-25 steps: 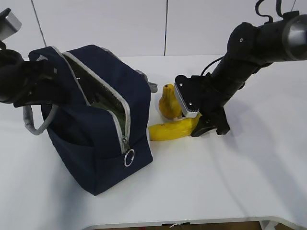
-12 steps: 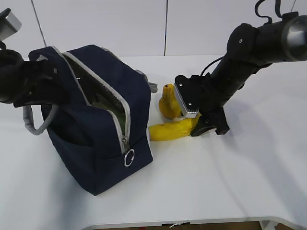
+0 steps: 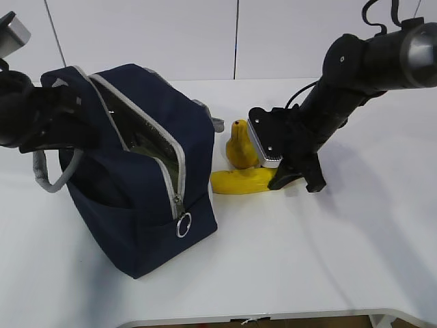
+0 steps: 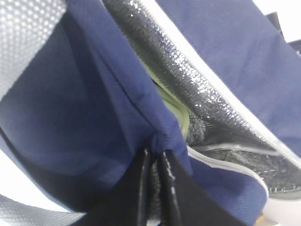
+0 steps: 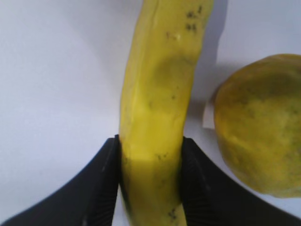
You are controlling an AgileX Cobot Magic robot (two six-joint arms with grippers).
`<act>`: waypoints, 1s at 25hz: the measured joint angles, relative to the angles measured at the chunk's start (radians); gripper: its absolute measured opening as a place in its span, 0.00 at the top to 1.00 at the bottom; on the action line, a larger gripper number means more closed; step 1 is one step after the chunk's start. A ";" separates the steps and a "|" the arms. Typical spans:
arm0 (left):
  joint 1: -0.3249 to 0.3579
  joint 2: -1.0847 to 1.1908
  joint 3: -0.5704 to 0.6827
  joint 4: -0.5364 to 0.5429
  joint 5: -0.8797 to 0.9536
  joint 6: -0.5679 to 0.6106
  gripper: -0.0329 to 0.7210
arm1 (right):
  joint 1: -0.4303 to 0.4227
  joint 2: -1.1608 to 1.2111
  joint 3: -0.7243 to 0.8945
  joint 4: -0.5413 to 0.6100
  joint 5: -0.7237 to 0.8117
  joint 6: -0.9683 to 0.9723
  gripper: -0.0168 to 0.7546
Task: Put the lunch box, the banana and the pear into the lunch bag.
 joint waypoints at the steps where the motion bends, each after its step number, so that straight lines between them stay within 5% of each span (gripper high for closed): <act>1: 0.000 0.000 0.000 0.000 0.000 0.000 0.96 | 0.000 0.000 0.000 0.000 0.000 0.003 0.57; 25: 0.000 0.000 0.000 -0.070 -0.017 0.000 0.96 | 0.000 -0.269 0.000 -0.246 0.176 0.174 0.58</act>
